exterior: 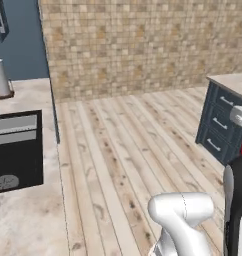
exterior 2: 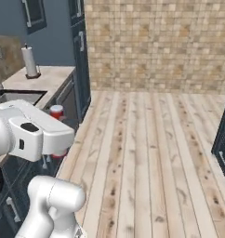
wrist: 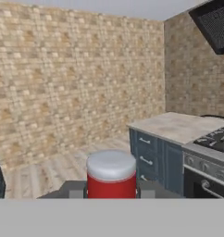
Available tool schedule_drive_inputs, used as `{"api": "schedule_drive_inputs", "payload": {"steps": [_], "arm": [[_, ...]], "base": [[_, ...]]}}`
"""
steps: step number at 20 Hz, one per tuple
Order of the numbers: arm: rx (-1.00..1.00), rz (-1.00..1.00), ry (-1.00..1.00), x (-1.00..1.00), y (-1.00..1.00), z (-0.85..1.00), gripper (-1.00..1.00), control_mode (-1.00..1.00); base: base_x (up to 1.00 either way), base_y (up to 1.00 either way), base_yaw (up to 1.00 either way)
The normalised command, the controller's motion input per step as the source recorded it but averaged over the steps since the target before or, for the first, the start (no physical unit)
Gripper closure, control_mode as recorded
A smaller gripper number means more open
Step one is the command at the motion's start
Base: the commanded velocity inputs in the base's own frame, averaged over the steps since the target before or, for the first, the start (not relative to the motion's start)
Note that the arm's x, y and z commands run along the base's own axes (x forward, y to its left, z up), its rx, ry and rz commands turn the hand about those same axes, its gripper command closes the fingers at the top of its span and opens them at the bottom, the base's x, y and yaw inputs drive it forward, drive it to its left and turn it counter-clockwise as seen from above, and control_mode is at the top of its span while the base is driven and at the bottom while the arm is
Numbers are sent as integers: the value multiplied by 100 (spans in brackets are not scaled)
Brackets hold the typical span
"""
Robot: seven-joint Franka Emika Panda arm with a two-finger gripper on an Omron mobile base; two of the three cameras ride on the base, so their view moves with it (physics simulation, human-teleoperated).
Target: Collect the turmeric, ketchup, and shaker from the cabinet and place them next to the stove.
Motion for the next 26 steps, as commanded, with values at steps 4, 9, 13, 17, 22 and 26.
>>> {"api": "schedule_drive_inputs", "payload": {"steps": [4,9,13,17,22,26], "arm": [[0,0,0,0,0,0,100,100],[0,0,0,0,0,0,100,100],[0,0,0,0,0,0,100,100],[0,0,0,0,0,0,100,100],[0,0,0,0,0,0,100,100],[0,0,0,0,0,0,100,100]], "base": [[20,0,-60],[46,-1,-57],[67,-7,-53],[73,-6,-52],[89,0,-49],[95,0,-45]]}}
